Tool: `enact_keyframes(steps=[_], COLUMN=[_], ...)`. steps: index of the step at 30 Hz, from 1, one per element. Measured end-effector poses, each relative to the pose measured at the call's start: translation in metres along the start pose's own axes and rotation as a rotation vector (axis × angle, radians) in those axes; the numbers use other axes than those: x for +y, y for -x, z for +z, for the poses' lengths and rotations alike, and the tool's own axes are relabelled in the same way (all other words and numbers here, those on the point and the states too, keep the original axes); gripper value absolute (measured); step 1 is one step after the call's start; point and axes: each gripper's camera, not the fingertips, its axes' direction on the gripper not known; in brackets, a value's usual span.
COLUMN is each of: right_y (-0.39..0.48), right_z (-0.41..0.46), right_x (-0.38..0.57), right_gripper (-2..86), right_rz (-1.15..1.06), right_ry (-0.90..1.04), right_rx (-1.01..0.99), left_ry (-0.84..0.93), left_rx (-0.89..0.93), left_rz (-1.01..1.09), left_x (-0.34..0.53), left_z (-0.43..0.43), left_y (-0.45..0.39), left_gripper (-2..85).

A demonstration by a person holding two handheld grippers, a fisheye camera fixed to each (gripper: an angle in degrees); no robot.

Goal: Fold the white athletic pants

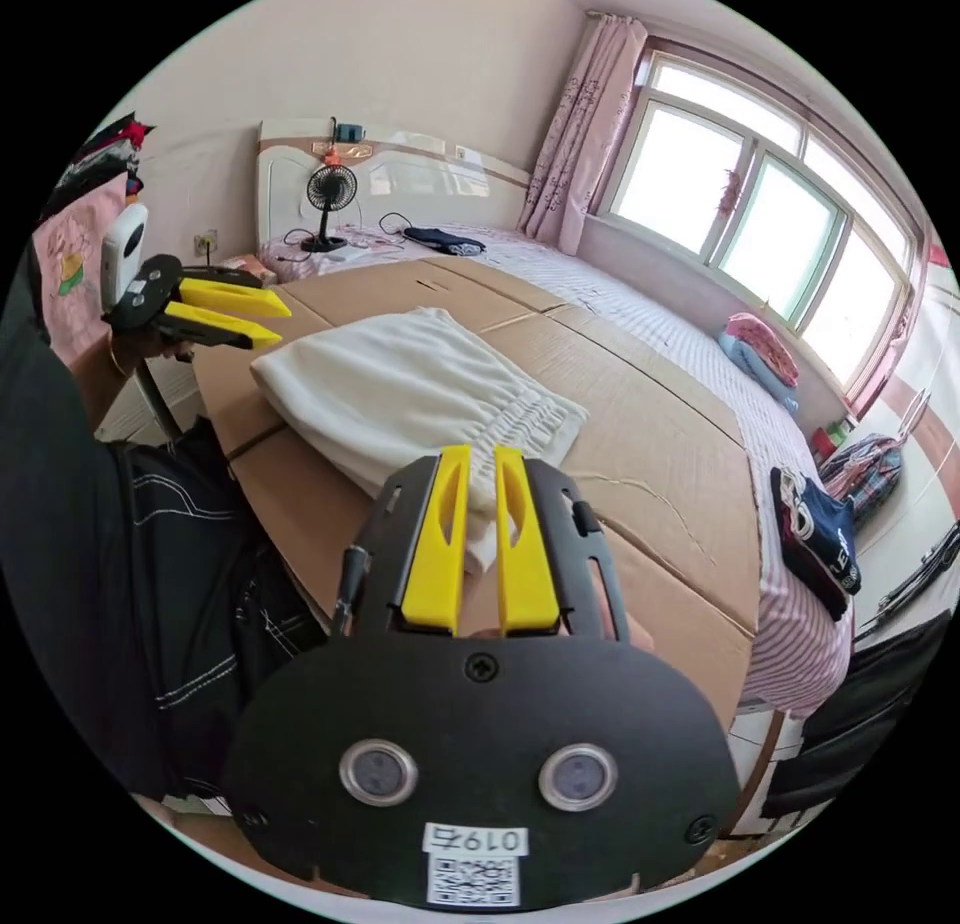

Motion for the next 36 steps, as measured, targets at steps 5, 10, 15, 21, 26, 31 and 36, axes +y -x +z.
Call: enact_keyframes(steps=[5, 10, 15, 21, 26, 31, 36], right_y=[0.079, 0.142, 0.176, 0.208, 0.235, 0.246, 0.263], right_z=[0.008, 0.01, 0.019, 0.011, 0.027, 0.026, 0.008], right_x=[0.017, 0.023, 0.016, 0.008, -0.003, -0.011, -0.027], right_gripper=[6.5, 5.2, 8.2, 7.3, 6.7, 5.8, 6.2], right_rz=[-0.156, -0.283, -0.339, -0.331, -0.354, -0.349, -0.361], right_ry=[0.094, 0.103, 0.156, 0.072, 0.068, 0.02, -0.116], right_rx=[0.105, 0.264, 0.253, 0.26, 0.302, 0.257, 0.084], left_ry=[0.011, 0.065, 0.091, 0.166, 0.171, 0.196, 0.217], left_rx=[-0.025, -0.034, -0.092, -0.182, -0.207, -0.227, -0.217], left_rz=[0.028, 0.088, 0.136, 0.268, 0.264, 0.217, 0.196], left_x=[0.031, 0.051, 0.06, 0.072, 0.075, 0.078, 0.077], left_z=[-0.006, -0.003, 0.006, 0.027, 0.033, 0.039, 0.047], left_y=[-0.063, -0.115, -0.161, -0.216, -0.239, -0.247, -0.258], left_gripper=[6.8, 7.6, 8.4, 8.2, 7.5, 6.9, 4.0])
